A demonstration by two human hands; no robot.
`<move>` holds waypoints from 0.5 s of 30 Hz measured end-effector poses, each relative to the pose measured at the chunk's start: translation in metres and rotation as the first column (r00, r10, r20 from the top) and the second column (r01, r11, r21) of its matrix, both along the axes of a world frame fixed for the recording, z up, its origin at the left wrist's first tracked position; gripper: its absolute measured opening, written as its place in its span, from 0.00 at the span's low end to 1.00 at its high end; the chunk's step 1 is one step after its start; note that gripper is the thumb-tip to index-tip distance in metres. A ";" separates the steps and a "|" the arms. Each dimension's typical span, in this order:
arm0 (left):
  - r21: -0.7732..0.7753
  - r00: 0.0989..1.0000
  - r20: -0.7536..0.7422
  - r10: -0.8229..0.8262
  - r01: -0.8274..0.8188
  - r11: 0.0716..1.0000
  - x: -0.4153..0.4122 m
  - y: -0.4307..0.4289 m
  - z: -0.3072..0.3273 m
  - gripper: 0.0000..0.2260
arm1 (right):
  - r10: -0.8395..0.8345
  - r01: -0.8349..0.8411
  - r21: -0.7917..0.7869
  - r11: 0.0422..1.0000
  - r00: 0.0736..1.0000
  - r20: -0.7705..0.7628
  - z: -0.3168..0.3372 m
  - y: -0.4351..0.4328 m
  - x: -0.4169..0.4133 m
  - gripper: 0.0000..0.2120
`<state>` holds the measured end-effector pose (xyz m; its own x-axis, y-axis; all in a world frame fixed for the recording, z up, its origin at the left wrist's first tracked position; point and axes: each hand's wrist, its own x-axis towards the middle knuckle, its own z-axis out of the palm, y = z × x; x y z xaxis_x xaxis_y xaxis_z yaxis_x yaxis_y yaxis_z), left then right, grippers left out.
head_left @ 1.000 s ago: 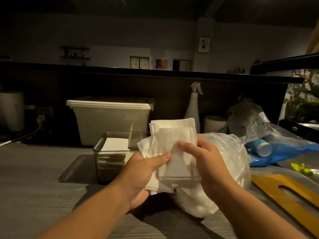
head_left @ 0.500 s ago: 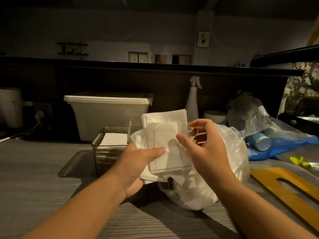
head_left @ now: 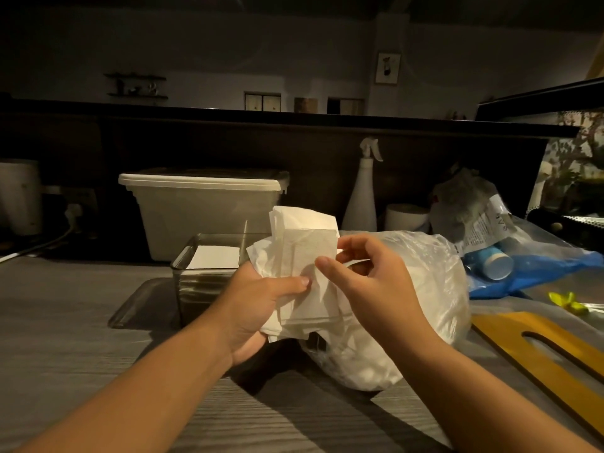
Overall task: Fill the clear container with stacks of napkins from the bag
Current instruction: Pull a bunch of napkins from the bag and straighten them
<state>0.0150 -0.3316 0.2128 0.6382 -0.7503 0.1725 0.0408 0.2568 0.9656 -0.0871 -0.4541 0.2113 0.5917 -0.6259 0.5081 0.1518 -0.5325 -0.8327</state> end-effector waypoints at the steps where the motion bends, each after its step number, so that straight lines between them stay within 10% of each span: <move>1: 0.003 1.000 0.003 0.001 -0.001 1.000 0.000 0.000 -0.001 0.16 | -0.002 0.001 -0.016 1.000 1.000 -0.005 -0.001 0.001 0.000 0.15; 15: -0.055 0.986 -0.148 -0.073 0.066 0.996 0.004 0.000 0.002 0.15 | 0.103 -0.115 0.114 0.987 0.989 0.103 0.002 -0.007 0.000 0.02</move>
<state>0.0185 -0.3312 0.2148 0.6061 -0.7868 0.1170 0.2035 0.2956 0.9334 -0.0867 -0.4609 0.2131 0.6115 -0.6202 0.4914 0.2861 -0.4057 -0.8681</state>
